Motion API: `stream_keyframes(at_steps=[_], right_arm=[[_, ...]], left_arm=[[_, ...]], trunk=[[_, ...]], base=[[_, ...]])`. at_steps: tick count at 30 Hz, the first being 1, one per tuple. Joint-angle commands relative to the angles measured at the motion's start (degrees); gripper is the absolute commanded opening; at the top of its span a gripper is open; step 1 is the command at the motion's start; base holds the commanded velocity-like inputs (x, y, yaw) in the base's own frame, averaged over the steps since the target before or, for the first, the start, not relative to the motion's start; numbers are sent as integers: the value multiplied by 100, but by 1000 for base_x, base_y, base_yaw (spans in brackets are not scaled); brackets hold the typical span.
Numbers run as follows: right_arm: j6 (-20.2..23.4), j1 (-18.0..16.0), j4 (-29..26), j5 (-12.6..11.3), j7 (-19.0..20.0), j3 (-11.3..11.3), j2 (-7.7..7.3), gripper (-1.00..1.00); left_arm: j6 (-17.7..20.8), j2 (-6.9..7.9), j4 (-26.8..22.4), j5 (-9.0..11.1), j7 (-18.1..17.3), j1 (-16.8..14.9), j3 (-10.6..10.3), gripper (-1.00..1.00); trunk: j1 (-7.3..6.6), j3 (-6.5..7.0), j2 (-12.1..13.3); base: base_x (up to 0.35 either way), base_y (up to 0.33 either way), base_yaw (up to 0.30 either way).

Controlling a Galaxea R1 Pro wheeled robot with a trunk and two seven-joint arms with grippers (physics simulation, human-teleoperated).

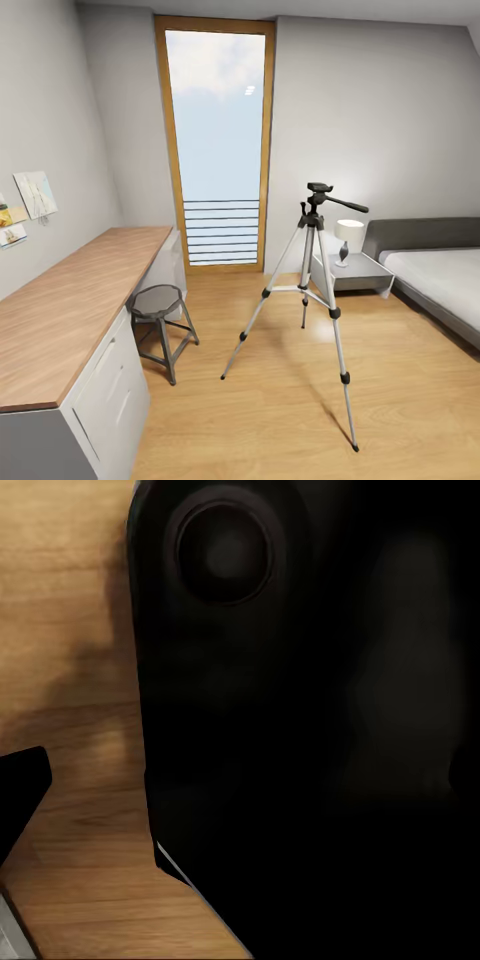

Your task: Attach the digital camera to the camera tripod in the bedroom.

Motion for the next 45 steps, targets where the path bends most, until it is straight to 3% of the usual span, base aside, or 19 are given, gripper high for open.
stream_keyframes(at_steps=[1,22,39,45], right_arm=[[0,-1,0,0,0,0,0,100],[-75,-10,0,17,-9,31,-35,100],[-81,-10,0,32,-5,30,-50,100],[-162,-10,0,127,7,50,-82,100]], left_arm=[[0,0,0,0,0,-1,0,100],[-314,-70,-206,103,-6,50,72,100],[-325,-70,-211,120,3,52,79,100],[-325,-70,-211,303,3,52,80,100]], trunk=[[0,-3,-1],[0,-3,-1],[0,-3,-1],[0,-3,-1]], base=[[0,0,0],[0,0,0],[0,0,0],[0,0,0]])
